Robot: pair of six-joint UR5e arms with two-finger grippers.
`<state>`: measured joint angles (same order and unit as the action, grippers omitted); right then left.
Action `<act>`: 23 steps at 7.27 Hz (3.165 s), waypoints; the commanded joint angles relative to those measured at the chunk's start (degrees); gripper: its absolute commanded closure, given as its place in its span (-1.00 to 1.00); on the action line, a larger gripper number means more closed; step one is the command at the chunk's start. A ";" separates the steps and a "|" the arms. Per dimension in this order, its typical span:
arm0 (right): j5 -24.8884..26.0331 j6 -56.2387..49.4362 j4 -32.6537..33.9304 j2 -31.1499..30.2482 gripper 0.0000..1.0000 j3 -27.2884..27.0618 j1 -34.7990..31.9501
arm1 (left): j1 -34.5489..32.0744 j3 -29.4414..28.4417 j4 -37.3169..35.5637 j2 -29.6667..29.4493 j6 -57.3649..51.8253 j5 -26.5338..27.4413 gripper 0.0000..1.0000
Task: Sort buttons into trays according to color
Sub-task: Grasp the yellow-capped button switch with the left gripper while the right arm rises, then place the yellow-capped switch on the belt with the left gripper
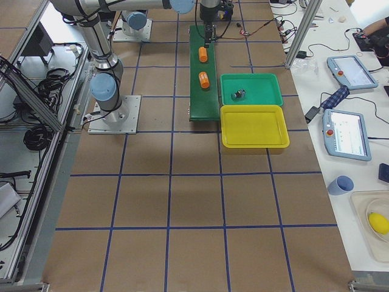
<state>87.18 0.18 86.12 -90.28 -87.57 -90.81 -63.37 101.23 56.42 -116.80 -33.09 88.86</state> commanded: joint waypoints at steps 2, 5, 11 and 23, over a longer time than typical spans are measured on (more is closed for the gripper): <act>0.01 -0.01 0.01 -0.24 -1.00 -0.14 -0.07 | -0.43 -1.74 4.39 1.92 0.04 0.26 1.00; 0.10 -0.09 0.01 -0.24 -1.00 -0.14 -0.07 | -6.02 -5.86 22.52 9.11 -4.58 -0.35 1.00; 0.36 -0.18 -0.60 -0.24 -1.00 -0.14 0.37 | -28.03 1.32 22.99 19.86 -17.91 0.09 1.00; 0.28 -0.10 -0.60 -0.24 -1.00 -0.23 0.46 | -37.96 12.31 -4.54 16.79 -45.75 6.50 -0.98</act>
<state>87.45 0.09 85.52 -90.53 -87.80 -90.35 -100.62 112.39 54.03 -99.76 -78.85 94.62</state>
